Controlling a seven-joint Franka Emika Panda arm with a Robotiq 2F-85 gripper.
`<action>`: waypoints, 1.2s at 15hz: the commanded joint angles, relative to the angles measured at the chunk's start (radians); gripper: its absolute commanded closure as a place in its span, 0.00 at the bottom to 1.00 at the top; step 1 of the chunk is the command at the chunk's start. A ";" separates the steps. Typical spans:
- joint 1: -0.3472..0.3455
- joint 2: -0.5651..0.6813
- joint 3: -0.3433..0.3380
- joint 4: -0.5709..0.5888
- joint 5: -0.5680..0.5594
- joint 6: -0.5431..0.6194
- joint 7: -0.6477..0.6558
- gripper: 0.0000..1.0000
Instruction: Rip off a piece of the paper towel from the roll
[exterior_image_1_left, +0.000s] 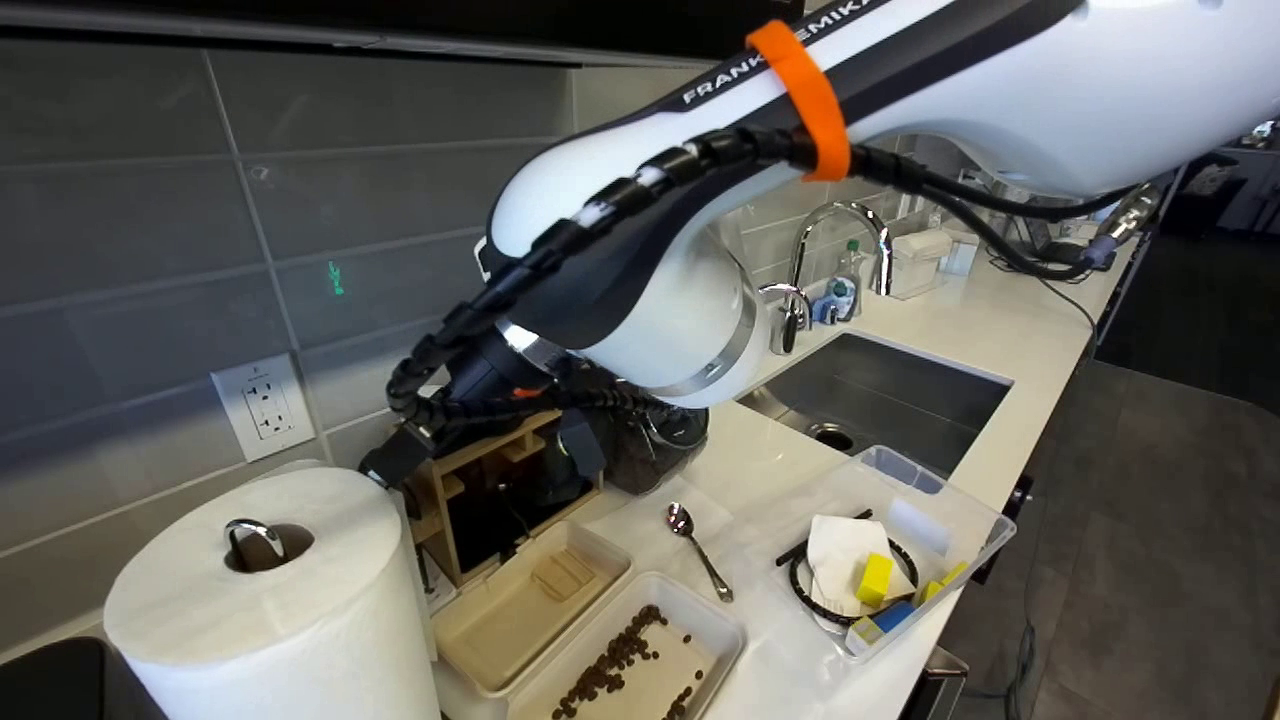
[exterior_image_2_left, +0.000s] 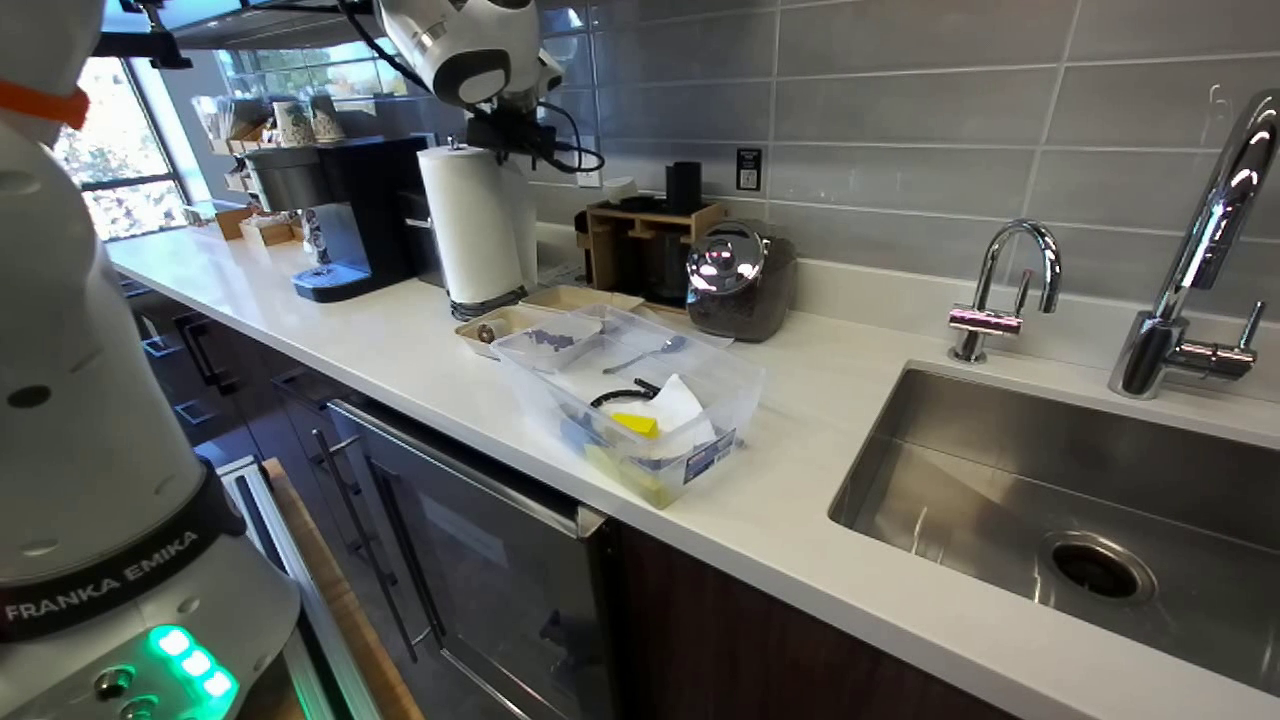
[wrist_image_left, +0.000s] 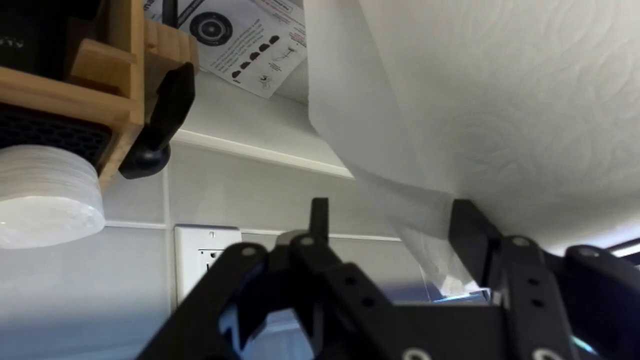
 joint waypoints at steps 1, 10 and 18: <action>-0.013 -0.001 0.000 0.004 -0.041 -0.030 -0.062 0.13; -0.081 0.059 0.093 0.030 -0.029 -0.090 -0.360 0.27; -0.087 0.109 0.102 0.049 -0.039 -0.080 -0.547 0.96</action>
